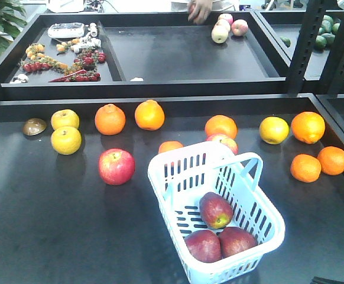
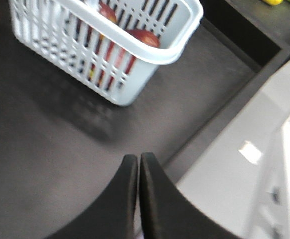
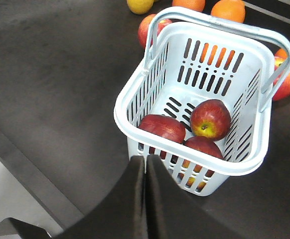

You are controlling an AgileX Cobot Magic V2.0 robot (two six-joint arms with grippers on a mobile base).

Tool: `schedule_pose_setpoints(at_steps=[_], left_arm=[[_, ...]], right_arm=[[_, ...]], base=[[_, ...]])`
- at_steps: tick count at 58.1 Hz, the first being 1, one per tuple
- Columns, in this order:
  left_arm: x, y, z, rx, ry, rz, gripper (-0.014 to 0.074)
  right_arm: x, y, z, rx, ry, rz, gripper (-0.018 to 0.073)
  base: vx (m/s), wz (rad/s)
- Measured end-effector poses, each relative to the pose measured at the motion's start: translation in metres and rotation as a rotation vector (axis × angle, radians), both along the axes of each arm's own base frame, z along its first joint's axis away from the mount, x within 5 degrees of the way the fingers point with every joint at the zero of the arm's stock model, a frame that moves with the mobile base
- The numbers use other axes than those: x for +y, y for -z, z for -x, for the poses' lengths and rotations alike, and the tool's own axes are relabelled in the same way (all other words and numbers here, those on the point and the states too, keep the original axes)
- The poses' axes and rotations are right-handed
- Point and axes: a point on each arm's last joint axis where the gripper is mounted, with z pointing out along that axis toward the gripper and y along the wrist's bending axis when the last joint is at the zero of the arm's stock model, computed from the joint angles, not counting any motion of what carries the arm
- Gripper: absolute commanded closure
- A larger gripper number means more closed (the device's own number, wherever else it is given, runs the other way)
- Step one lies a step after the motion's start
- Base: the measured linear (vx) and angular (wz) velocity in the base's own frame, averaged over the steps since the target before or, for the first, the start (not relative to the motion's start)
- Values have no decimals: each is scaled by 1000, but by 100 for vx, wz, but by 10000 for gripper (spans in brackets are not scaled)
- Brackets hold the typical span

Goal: Pick three apples into basket with both arms

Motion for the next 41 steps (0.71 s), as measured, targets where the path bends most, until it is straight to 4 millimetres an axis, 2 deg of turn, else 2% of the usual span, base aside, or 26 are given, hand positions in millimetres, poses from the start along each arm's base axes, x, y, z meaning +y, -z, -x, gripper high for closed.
schedule_pose_setpoints(at_steps=[11, 22, 41], left_arm=[[8, -7, -14, -200, -96, -66, 603], [13, -11, -21, -282, -177, -77, 603], [29, 27, -3, -233, -208, -108, 603]], right_arm=[[0, 0, 0, 0, 0, 0, 568], [0, 0, 0, 0, 0, 0, 568], [0, 0, 0, 0, 0, 0, 568]], base=[[0, 0], [0, 0], [0, 0]])
